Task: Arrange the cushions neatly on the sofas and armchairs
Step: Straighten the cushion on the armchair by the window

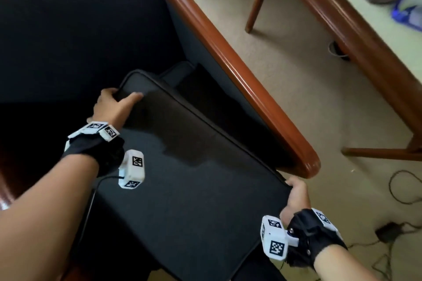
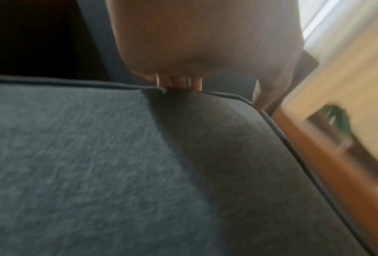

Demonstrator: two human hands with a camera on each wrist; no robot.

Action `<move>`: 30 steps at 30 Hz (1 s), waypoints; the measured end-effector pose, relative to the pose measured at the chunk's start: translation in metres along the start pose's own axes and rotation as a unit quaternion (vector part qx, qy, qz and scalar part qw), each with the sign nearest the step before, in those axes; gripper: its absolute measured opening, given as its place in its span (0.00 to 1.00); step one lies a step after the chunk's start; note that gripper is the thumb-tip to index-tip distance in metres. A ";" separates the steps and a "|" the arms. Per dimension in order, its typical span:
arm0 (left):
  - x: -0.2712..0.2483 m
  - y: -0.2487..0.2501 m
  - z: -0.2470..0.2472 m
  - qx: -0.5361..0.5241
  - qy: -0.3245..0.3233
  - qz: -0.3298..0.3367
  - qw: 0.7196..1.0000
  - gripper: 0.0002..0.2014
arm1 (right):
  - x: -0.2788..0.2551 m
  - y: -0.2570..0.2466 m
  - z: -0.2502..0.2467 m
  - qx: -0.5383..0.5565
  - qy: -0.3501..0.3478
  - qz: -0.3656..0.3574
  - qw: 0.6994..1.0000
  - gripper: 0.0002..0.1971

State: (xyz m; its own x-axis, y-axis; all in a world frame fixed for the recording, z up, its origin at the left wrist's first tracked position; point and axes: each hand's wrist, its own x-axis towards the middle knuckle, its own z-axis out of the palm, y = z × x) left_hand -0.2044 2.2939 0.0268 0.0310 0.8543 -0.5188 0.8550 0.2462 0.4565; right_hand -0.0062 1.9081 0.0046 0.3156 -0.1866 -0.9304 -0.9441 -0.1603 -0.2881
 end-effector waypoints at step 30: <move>-0.241 -0.144 -0.154 -0.375 0.200 -0.158 0.891 0.26 | -0.215 -0.068 0.086 -0.429 0.007 -0.511 0.745 0.32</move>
State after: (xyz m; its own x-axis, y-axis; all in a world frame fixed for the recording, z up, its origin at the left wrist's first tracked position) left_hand -0.4149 2.1228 0.1971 -0.4656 0.7460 -0.4761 0.1967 0.6118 0.7662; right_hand -0.0181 2.0422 0.2051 0.8345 0.4477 -0.3211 0.1948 -0.7849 -0.5882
